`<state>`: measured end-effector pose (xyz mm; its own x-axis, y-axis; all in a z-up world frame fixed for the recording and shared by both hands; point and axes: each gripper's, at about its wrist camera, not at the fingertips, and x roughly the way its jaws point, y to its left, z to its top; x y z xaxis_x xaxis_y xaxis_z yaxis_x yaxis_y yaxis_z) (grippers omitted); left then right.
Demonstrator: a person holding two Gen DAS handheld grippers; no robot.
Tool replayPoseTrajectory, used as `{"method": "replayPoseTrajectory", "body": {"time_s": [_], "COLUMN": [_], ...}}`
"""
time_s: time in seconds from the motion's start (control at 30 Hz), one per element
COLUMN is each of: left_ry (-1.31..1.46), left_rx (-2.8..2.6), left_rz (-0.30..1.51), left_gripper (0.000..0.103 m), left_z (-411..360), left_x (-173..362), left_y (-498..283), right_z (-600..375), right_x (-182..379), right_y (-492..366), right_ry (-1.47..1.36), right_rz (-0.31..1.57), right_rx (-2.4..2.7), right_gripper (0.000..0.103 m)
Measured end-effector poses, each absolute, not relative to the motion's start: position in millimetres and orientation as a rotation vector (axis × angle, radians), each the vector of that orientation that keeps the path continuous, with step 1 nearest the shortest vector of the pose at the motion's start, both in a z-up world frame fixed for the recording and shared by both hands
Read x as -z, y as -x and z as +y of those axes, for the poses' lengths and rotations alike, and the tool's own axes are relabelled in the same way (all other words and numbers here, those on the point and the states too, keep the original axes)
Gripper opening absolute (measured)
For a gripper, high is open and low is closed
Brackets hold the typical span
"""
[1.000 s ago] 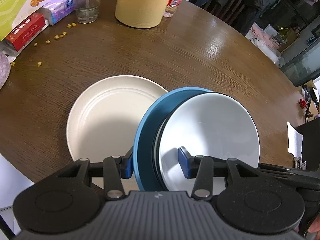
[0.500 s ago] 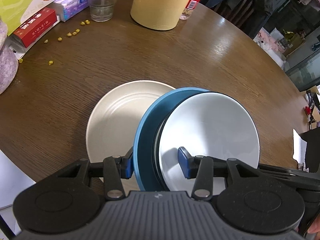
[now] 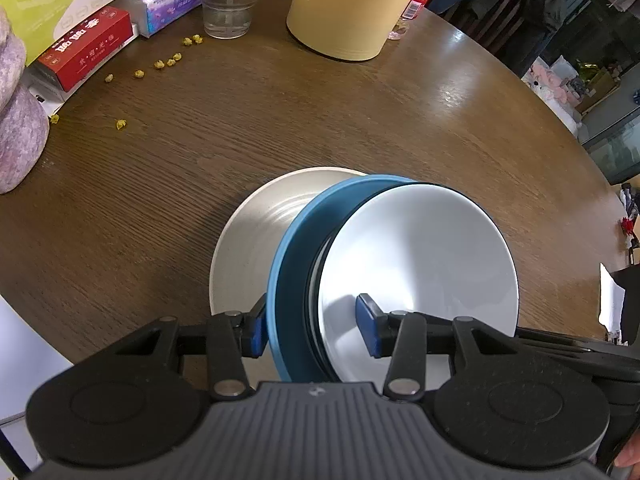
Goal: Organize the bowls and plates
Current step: 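Carry the bowl stack over the cream plate stack with both grippers, then lower the bowl stack onto the plates and open both grippers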
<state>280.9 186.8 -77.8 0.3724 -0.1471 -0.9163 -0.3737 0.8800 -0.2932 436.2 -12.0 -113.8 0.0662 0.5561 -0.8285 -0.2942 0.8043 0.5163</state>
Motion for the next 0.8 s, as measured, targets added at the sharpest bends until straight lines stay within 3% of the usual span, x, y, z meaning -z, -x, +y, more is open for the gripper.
{"method": "replayPoseTrajectory", "body": {"time_s": [0.8], "left_ry": [0.484], "left_rx": [-0.131], "left_rz": [1.240], "left_gripper": [0.044], "left_z": [189], "left_x": [94], "left_y": [-296], "right_z": [-8], "right_x": [135], "right_y": [-446], "right_ry": [-0.249], "right_rz": [1.392], "right_rx": [-0.620], "right_gripper": [0.041]}}
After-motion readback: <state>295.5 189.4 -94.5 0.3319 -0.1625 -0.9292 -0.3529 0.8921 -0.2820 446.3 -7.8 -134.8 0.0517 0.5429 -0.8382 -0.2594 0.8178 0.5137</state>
